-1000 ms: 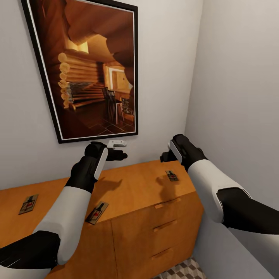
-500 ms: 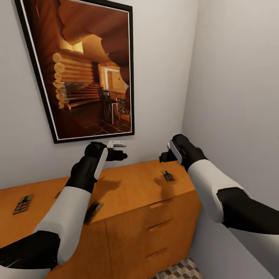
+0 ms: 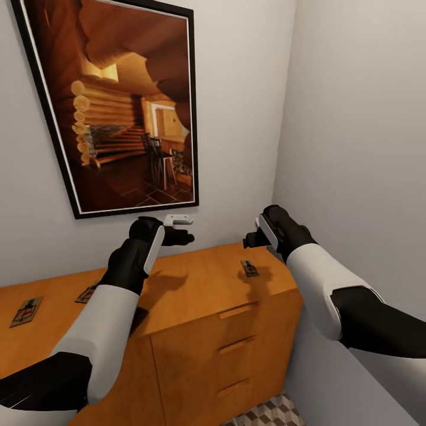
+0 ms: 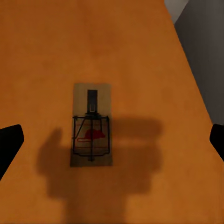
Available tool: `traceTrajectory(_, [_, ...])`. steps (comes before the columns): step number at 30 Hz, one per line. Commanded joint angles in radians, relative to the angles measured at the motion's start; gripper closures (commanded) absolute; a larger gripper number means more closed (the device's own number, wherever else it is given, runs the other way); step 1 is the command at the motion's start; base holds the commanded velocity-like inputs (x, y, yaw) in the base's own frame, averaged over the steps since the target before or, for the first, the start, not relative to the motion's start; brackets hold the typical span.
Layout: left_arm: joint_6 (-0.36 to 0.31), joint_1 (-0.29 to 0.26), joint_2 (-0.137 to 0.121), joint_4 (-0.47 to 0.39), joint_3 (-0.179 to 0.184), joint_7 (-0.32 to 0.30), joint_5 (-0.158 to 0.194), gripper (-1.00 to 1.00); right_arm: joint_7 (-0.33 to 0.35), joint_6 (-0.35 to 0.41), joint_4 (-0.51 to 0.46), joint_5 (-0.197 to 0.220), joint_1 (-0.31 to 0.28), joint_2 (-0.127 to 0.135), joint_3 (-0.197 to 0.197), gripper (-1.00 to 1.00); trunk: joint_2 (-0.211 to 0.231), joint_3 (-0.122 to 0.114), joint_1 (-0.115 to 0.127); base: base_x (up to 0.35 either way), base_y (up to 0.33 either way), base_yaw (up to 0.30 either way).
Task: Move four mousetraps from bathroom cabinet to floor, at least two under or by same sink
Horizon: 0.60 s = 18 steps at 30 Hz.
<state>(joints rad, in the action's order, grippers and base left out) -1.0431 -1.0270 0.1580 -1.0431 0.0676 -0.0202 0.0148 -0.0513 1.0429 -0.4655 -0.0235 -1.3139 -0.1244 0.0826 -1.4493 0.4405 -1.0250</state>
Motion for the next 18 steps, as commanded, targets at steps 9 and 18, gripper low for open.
traceTrajectory(9, [-0.004,-0.001,0.000,0.000,0.000,-0.001,0.001,-1.00,-0.001,0.004,-0.001,-0.001,-0.001,-0.002,0.003,-1.00,-0.001,0.001,0.000,0.000,-0.007,0.000])
traceTrajectory(18, [-0.004,-0.001,0.001,0.000,0.000,-0.001,0.001,-1.00,0.001,0.004,0.001,0.003,-0.001,-0.005,0.001,-1.00,-0.001,0.001,0.000,0.000,-0.001,0.000])
